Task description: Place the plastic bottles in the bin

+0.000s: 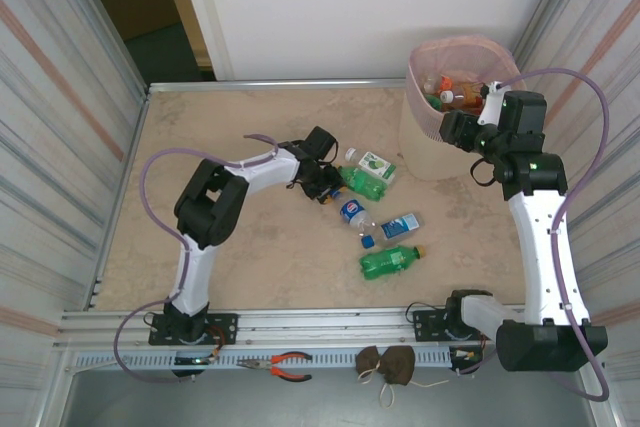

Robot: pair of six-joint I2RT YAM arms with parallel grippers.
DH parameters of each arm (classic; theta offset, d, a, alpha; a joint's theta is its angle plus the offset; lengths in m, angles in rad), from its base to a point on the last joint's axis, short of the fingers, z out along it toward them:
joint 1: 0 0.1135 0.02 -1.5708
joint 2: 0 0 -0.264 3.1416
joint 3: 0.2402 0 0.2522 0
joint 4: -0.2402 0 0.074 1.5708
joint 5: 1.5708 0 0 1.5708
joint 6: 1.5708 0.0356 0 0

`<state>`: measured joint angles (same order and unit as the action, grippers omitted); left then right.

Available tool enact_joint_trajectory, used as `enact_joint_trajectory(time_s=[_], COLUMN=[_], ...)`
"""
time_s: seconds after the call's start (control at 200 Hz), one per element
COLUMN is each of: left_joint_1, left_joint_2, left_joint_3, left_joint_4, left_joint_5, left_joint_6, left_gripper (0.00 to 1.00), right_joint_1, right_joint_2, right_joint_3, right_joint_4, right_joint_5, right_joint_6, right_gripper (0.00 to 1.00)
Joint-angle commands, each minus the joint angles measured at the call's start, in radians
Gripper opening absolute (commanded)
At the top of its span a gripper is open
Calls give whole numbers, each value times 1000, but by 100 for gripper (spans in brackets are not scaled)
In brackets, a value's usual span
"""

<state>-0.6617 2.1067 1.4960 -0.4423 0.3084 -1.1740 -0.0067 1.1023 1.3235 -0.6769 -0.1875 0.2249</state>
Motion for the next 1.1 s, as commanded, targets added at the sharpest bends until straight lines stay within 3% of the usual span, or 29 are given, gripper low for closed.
enact_joint_trajectory(time_s=[0.0,0.2,0.376,0.541,0.671,0.812,1.092], left_joint_1=[13,41,60,72,86,105,107], left_joint_2=[-84,-219,-378,-546,-669,-764,-879], left_joint_3=[-23,-67,-123,-210,-284,-312,-299], left_joint_4=[-12,12,90,260,395,490,557], left_joint_5=[-60,-162,-227,-170,-71,140,458], left_joint_6=[27,153,357,570,689,836,1004], left_gripper=[32,27,22,19,20,20,17], right_joint_1=[11,42,77,123,175,245,442], right_joint_2=[-26,-34,-57,-88,-105,-105,-108], right_joint_3=[-3,-1,-21,-64,-93,-107,-170], right_joint_4=[20,29,69,155,224,296,476], right_joint_5=[-7,-7,-67,-166,-245,-336,-448], right_joint_6=[-12,-15,-25,-30,-32,-30,-127], right_gripper=[57,57,57,58,59,59,65])
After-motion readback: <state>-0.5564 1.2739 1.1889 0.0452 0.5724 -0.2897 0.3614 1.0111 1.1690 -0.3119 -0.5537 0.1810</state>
